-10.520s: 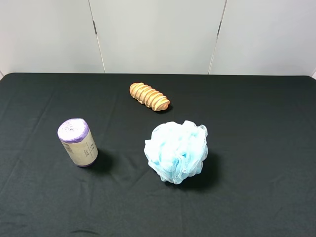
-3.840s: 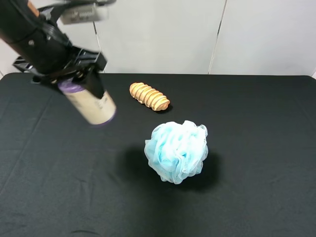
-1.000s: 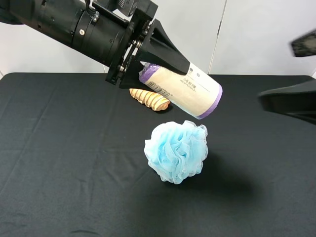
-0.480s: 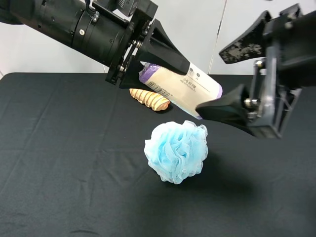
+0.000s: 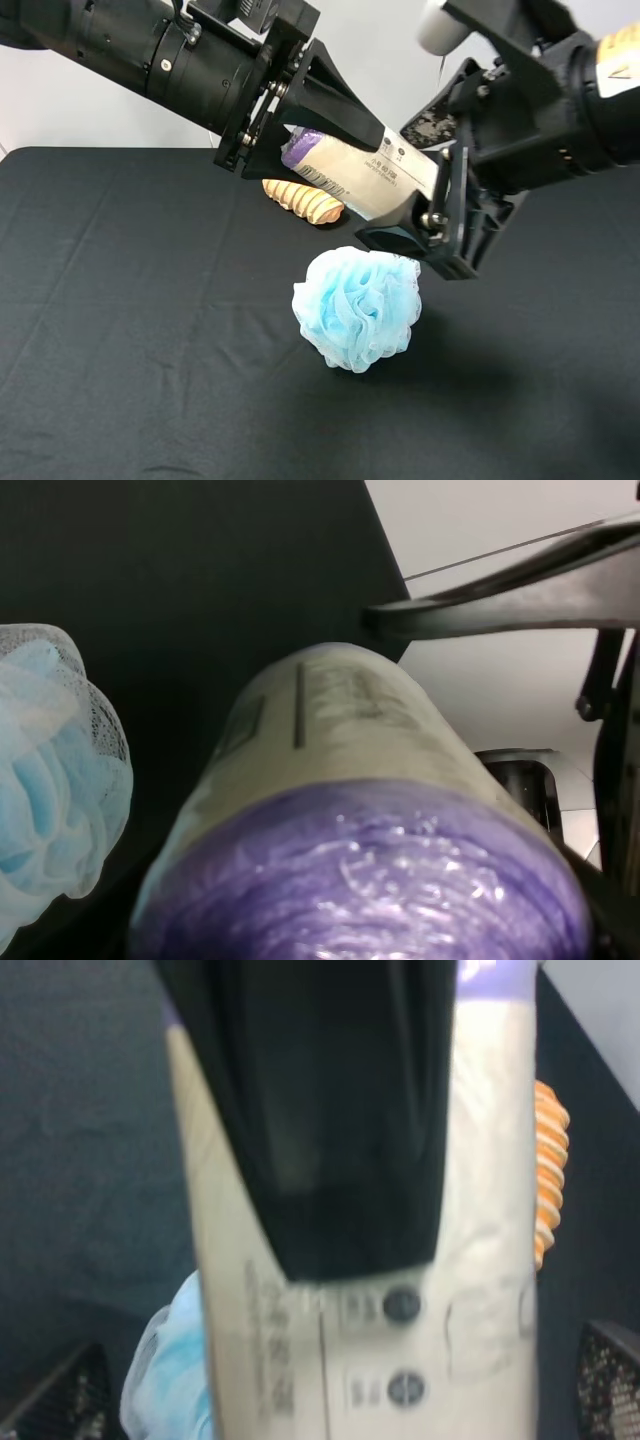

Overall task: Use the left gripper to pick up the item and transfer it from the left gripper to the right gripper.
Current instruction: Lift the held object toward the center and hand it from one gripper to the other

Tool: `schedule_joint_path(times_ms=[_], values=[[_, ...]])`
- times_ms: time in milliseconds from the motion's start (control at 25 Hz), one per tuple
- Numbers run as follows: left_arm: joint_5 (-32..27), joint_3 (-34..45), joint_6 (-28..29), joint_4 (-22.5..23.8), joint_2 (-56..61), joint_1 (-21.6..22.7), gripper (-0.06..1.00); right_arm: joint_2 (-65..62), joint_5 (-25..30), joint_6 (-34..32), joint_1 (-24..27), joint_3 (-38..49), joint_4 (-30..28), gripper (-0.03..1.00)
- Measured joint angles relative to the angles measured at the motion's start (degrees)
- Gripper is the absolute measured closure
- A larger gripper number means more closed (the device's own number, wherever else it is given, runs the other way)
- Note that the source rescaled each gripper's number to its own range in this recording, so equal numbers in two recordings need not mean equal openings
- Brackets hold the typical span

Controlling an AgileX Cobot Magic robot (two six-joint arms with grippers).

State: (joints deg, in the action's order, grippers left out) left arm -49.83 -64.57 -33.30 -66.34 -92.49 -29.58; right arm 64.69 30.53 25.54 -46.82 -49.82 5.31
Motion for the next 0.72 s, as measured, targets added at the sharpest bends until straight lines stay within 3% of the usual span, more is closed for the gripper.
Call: schedule_joint_path(times_ms=[720], values=[[0.0,0.0,0.0,0.0,0.0,0.0,0.94,5.4,-3.5,0.3,0.0,0.0,0.0,-0.03]])
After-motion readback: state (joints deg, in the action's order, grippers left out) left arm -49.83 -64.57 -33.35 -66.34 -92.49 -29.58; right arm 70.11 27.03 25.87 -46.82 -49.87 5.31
